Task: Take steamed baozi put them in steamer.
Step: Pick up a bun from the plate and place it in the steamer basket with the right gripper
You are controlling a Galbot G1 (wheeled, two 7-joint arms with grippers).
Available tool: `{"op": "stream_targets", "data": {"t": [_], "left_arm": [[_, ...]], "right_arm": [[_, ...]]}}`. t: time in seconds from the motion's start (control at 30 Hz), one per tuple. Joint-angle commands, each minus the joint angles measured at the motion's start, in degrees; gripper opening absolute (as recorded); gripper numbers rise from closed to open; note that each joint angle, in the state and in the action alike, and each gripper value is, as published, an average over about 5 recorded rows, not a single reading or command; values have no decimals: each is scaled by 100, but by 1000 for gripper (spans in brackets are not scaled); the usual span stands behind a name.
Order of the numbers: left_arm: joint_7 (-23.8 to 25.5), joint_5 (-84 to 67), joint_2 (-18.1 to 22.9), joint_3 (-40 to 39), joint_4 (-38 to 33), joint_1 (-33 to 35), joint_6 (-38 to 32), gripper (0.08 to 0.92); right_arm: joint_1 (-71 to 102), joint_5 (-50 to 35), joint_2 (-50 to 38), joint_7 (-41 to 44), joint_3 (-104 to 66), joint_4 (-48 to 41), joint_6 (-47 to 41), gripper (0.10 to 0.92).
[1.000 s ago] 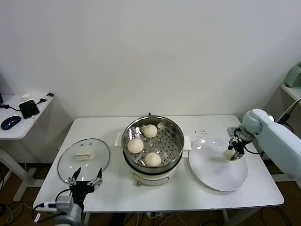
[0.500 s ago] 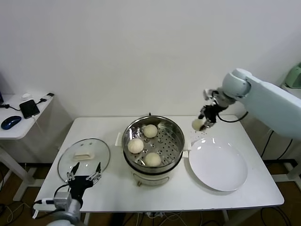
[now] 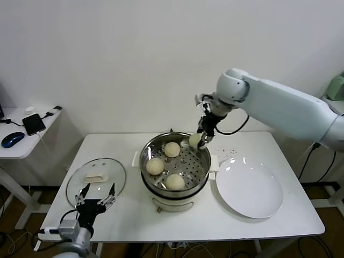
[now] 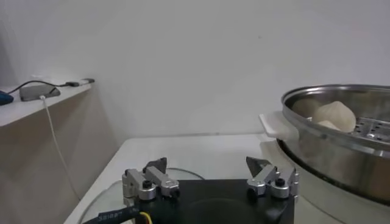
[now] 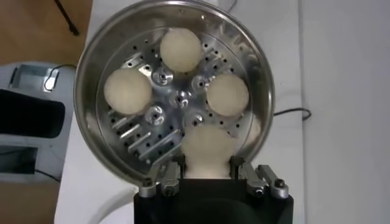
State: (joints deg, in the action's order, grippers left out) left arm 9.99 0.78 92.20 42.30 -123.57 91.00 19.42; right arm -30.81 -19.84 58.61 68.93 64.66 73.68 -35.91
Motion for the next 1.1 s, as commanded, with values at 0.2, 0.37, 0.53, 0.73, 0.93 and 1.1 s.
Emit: {"op": "stream_targets", "data": {"t": [0.2, 0.37, 0.53, 0.73, 0.93, 1.1], "left_arm": [[-19, -24, 101, 32, -43, 14, -15, 823], [-19, -20, 100, 27, -13, 12, -17, 823], [-19, -12, 100, 18, 6, 11, -14, 823], [-21, 9, 111, 10, 10, 22, -15, 823], [-22, 41, 150, -19, -25, 67, -18, 823], [-23, 86, 184, -52, -64, 124, -23, 823]], "right_arm": [[404, 175, 445, -423, 430, -246, -445, 501], [655, 337, 467, -533, 269, -355, -479, 503], [793, 411, 458, -579, 145, -365, -483, 509], [869, 368, 354, -608, 0, -272, -469, 608], [831, 352, 109, -555, -189, -75, -448, 766], [859, 345, -330, -543, -725, 306, -428, 818]]}}
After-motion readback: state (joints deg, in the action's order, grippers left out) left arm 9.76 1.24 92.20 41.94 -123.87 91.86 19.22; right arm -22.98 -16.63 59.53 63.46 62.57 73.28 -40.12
